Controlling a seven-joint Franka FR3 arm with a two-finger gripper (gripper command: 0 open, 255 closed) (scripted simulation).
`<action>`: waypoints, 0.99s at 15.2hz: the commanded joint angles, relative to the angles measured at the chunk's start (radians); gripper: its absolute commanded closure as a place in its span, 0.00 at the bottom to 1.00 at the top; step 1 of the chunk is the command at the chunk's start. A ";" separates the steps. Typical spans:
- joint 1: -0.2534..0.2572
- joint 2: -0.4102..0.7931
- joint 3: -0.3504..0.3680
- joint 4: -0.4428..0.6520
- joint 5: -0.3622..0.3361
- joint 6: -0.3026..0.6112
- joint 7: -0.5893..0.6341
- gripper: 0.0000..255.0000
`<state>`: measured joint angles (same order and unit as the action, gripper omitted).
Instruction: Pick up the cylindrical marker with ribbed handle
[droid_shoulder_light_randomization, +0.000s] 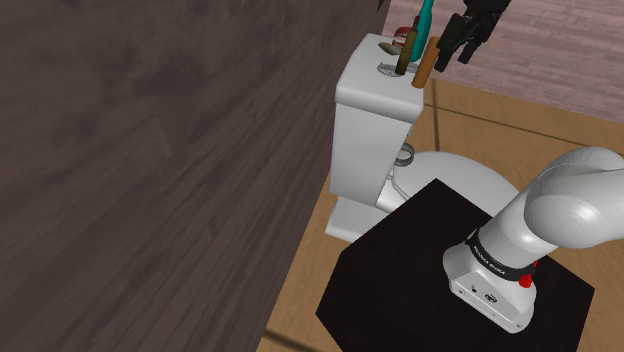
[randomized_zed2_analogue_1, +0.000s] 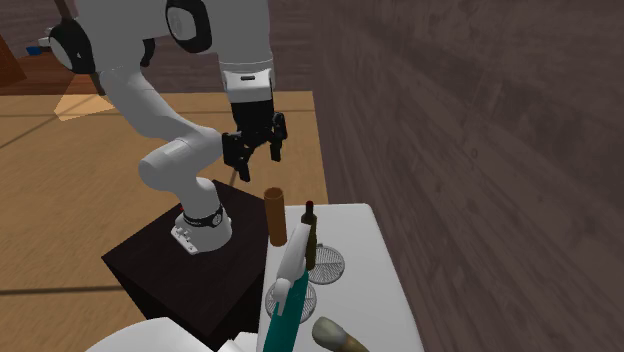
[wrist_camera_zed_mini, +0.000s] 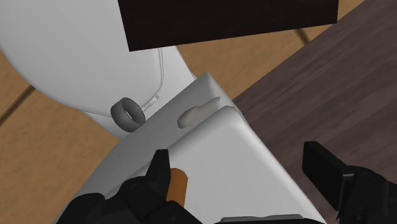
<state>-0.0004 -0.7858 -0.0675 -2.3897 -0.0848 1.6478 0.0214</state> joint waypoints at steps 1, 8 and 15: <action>0.000 0.000 0.000 0.000 0.000 0.000 0.000 0.00; -0.036 0.415 -0.017 0.439 -0.009 -0.195 0.051 0.00; -0.074 0.863 -0.056 1.009 -0.006 -0.486 0.073 0.00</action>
<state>-0.0680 0.0011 -0.1163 -1.4857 -0.0919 1.2185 0.0938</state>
